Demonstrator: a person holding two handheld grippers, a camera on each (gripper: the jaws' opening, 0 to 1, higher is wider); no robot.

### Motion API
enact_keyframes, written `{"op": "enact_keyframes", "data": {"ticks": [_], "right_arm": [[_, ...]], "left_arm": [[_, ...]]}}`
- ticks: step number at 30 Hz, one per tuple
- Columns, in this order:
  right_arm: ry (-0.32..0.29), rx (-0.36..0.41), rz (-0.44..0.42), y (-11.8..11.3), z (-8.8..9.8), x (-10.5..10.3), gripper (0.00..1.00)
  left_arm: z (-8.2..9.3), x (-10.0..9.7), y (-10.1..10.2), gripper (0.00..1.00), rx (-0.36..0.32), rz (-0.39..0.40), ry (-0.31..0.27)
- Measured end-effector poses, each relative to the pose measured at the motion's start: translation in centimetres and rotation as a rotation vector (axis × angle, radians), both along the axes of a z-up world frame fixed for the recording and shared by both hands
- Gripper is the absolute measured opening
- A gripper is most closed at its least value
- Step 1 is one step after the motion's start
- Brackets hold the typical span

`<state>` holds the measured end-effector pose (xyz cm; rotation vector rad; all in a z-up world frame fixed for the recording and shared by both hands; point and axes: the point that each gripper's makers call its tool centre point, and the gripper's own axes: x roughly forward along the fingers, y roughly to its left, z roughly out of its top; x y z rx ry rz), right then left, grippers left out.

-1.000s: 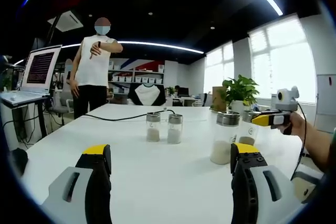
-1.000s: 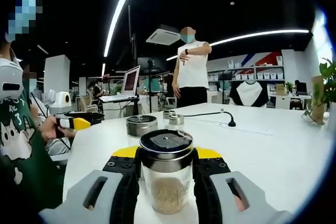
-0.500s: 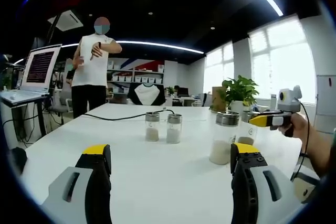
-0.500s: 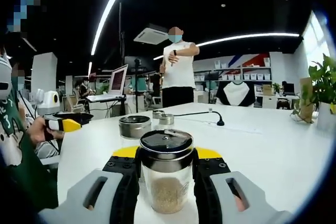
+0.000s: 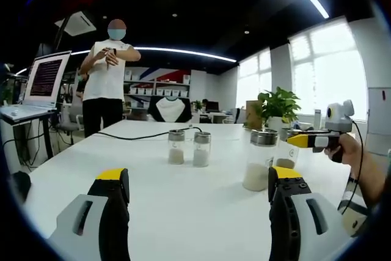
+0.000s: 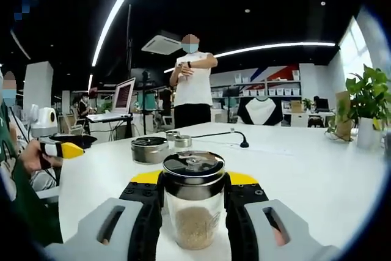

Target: Rotate the seasoning bottle until the label or dispensing opening points toward the visible target arrow and the bottle remains upright within the marked orientation range

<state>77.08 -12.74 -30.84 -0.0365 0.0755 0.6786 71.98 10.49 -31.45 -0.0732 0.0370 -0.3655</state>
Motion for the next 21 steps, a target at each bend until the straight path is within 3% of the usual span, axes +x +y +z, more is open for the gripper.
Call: {"op": "enact_keyframes", "data": {"ticks": [4, 6, 8, 15, 18, 21], "right_arm": [[0.009, 0.013, -0.007, 0.0, 0.0, 0.1, 0.39], [0.042, 0.067, -0.021, -0.5, 0.3, 0.1, 0.50], [0.004, 0.099, -0.026, -1.0, 1.5, 0.1, 0.55], [-0.016, 0.113, 0.061, -1.2, 2.8, -0.5, 0.57], [0.018, 0.165, 0.105, -1.1, 2.9, -0.4, 0.60], [0.005, 0.175, 0.123, -1.7, 3.2, -0.2, 0.61]], "left_arm": [[0.0, 0.0, -0.1, 0.99, -0.002, -0.002, 0.003], [0.0, 0.0, 0.0, 0.99, -0.002, -0.003, 0.006], [0.1, 0.0, 0.1, 0.99, -0.003, 0.000, 0.004], [-0.1, 0.1, 0.2, 0.99, -0.006, 0.002, 0.008], [-0.2, 0.1, 0.1, 0.99, -0.006, -0.004, 0.011], [-0.2, 0.1, 0.0, 0.99, -0.006, -0.003, 0.010]]}}
